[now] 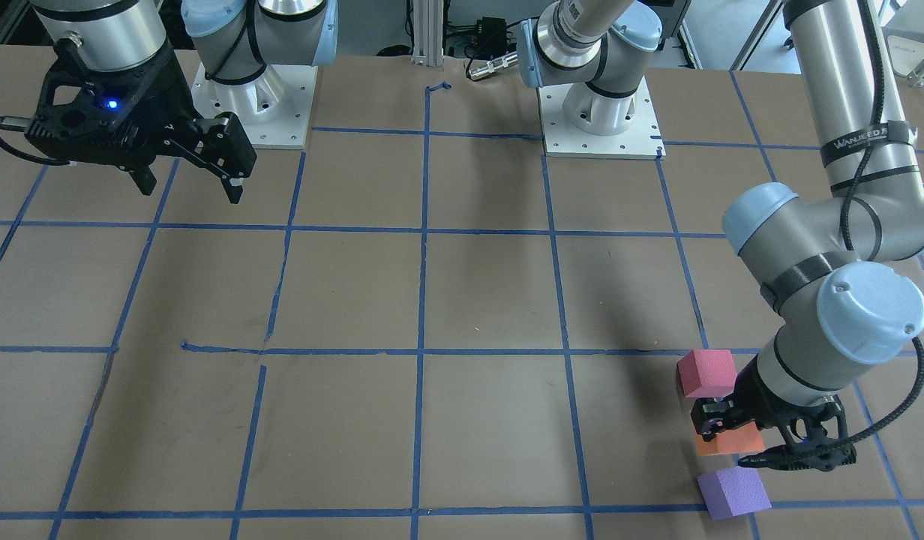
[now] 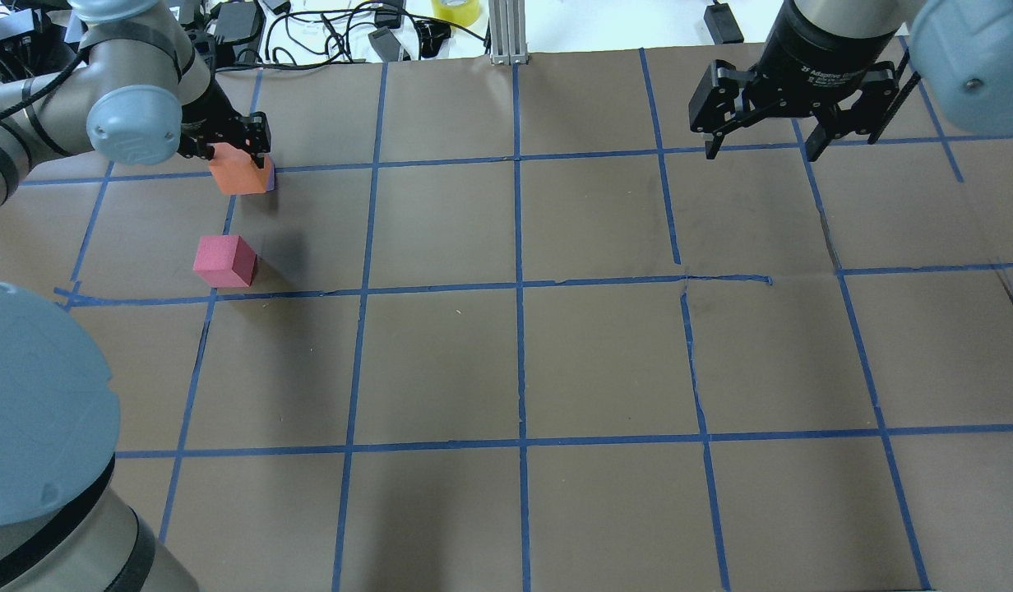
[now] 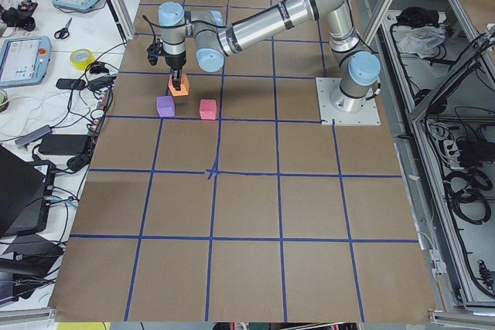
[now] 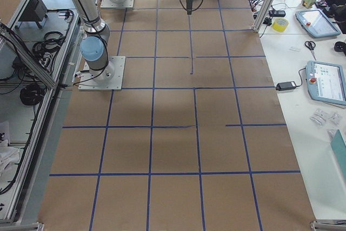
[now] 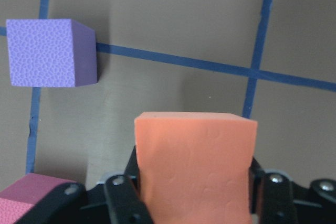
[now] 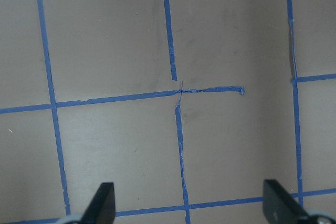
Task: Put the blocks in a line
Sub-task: 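Lower the orange cube between the purple and pink cubes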
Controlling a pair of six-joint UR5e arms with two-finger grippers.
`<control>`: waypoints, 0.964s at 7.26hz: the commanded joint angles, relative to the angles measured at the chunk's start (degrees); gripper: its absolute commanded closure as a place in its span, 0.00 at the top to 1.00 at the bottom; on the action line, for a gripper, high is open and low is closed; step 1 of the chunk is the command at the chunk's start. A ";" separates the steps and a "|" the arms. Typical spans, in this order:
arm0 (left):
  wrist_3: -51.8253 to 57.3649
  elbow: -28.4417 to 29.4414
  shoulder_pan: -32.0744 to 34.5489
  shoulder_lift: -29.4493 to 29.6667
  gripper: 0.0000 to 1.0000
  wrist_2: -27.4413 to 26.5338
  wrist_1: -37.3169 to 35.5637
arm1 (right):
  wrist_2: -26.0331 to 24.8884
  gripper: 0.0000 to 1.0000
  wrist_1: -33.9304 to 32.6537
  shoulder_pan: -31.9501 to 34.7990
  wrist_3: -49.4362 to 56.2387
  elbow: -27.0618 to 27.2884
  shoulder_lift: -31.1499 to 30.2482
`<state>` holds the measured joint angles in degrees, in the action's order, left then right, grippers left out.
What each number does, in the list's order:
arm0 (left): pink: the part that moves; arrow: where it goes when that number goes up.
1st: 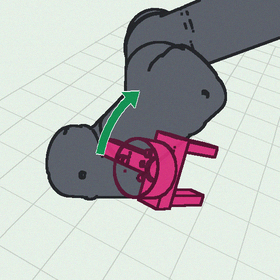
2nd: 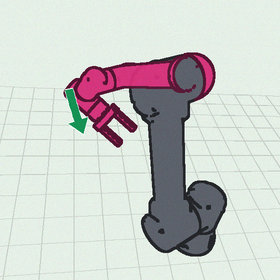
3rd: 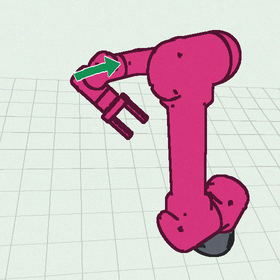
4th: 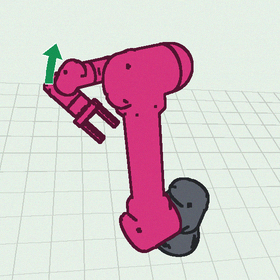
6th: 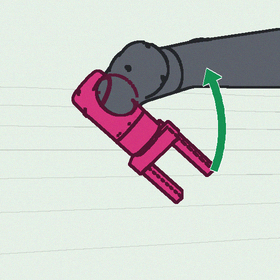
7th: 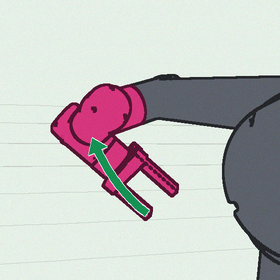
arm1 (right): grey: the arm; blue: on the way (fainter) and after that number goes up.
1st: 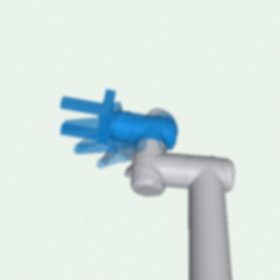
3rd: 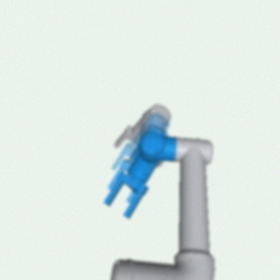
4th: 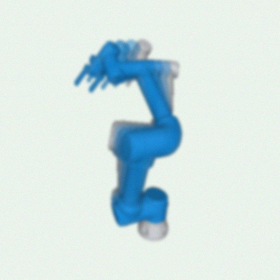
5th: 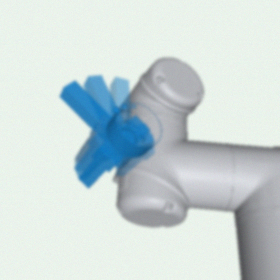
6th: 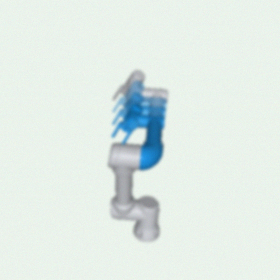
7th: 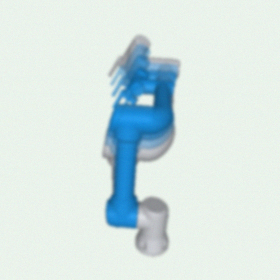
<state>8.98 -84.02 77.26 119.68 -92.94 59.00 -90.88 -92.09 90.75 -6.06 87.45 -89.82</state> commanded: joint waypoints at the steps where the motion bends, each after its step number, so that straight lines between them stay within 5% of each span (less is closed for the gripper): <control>1: 3.84 -1.57 -2.37 0.20 0.31 0.21 -3.17 | 0.00 1.00 -0.02 0.04 0.00 0.00 0.00; 7: 9.56 -4.21 -3.52 3.27 0.24 2.74 -7.75 | 0.00 1.00 0.06 0.04 0.00 0.00 0.00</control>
<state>18.23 -87.79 73.75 122.48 -91.79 51.54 -90.88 -92.02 90.79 -6.06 87.45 -89.82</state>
